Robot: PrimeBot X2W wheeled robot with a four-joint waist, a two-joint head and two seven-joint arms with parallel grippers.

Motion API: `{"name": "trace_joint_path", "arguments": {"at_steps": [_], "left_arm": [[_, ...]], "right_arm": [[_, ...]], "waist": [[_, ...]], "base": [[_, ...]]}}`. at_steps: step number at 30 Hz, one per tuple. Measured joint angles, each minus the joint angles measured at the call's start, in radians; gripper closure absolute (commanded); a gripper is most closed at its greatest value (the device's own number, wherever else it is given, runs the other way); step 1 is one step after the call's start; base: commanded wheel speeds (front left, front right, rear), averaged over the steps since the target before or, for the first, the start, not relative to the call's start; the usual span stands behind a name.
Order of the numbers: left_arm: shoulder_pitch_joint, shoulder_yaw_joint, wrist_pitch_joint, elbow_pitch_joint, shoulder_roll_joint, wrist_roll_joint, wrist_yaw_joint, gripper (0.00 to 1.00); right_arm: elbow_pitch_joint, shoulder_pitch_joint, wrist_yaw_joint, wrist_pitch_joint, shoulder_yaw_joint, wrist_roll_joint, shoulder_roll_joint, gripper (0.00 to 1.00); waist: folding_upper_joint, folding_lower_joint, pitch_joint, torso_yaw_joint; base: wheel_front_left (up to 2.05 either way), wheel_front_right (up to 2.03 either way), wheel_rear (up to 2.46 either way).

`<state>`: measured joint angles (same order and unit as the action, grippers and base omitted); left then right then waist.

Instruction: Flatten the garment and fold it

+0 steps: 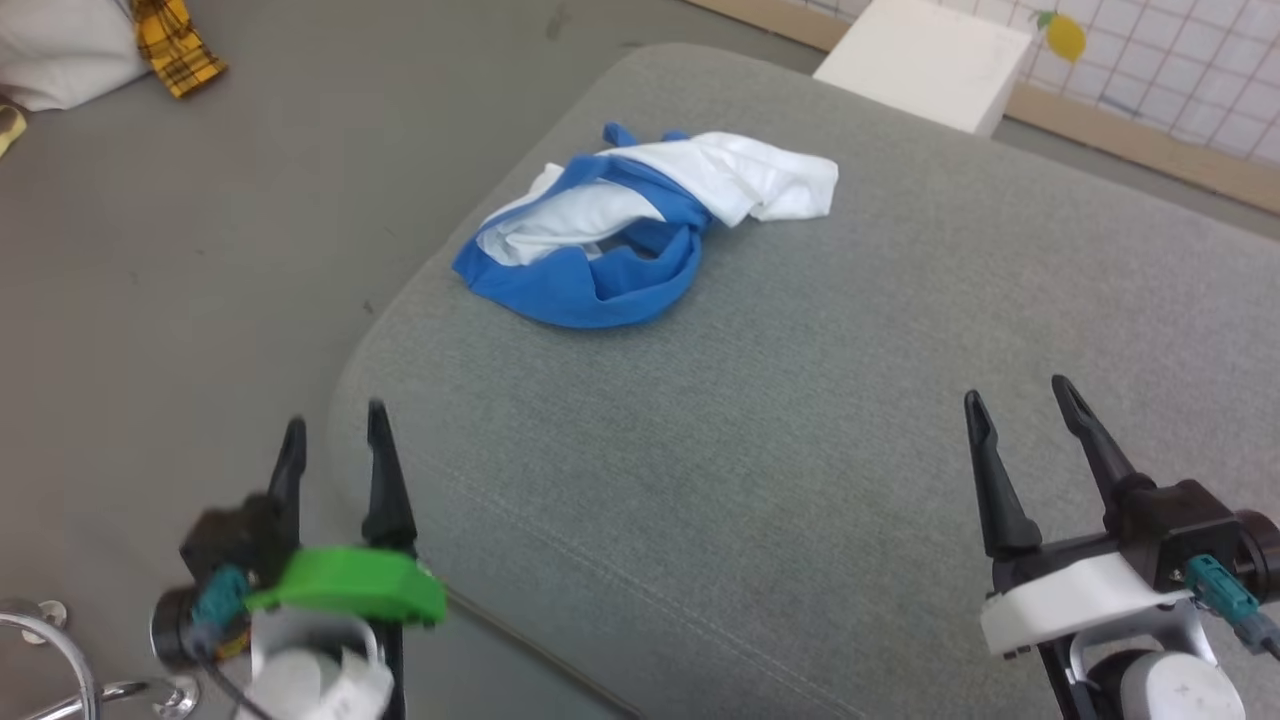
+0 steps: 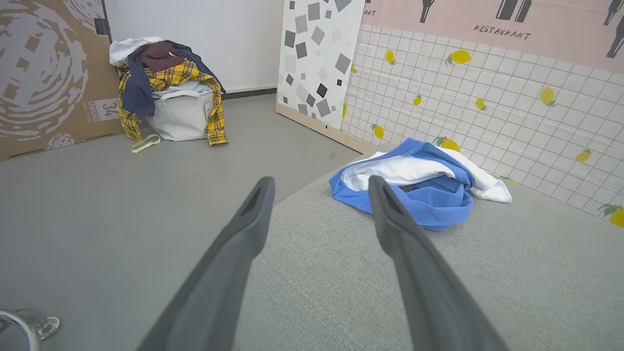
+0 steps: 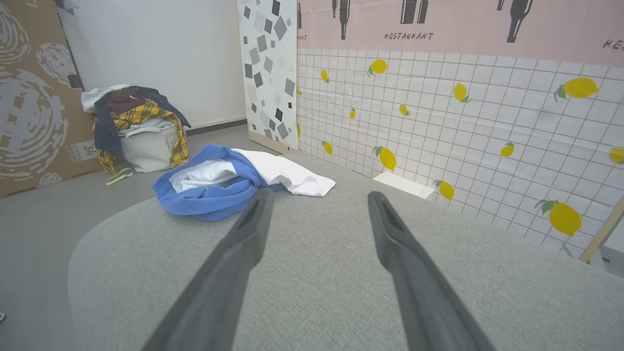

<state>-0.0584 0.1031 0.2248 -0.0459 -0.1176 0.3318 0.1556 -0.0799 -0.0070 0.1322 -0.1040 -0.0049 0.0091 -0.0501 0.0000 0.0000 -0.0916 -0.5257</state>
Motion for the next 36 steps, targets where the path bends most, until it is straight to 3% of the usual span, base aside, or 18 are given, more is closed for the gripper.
{"name": "trace_joint_path", "arguments": {"at_steps": [9, 16, 24, 27, 36], "left_arm": [[-0.375, -0.061, -0.136, -0.102, -0.057, 0.100, -0.060, 0.00], [-0.658, -0.098, -0.329, -0.223, -0.177, 0.164, -0.112, 0.00], [-0.825, -0.129, -0.586, -0.319, -0.296, 0.224, -0.119, 0.00], [-0.846, -0.155, -0.675, -0.338, -0.314, 0.263, -0.089, 0.00], [-0.825, -0.204, -0.955, -0.354, -0.351, 0.323, 0.070, 0.00]], "right_arm": [[-0.067, -0.093, 0.000, 0.033, 0.026, -0.043, 0.000, 0.00], [-0.072, -0.165, 0.000, 0.031, 0.063, -0.053, 0.001, 0.00], [-0.073, -0.230, 0.000, 0.000, 0.086, -0.042, 0.001, 0.00], [-0.073, -0.254, 0.000, -0.013, 0.087, -0.029, 0.001, 0.00], [-0.053, -0.276, 0.000, -0.050, 0.100, 0.002, 0.001, 0.00]], "waist": [[0.0000, 0.0000, -0.123, 0.059], [0.0000, 0.0001, -0.251, 0.138], [0.0000, 0.0003, -0.383, 0.255], [0.0000, 0.0001, -0.430, 0.298], [0.0000, 0.0000, -0.549, 0.414]], "base": [[0.00, 0.00, 0.00], [0.00, 0.00, 0.00], [0.00, 0.00, 0.00], [0.00, 0.00, 0.00], [0.00, 0.00, 0.00]]}}
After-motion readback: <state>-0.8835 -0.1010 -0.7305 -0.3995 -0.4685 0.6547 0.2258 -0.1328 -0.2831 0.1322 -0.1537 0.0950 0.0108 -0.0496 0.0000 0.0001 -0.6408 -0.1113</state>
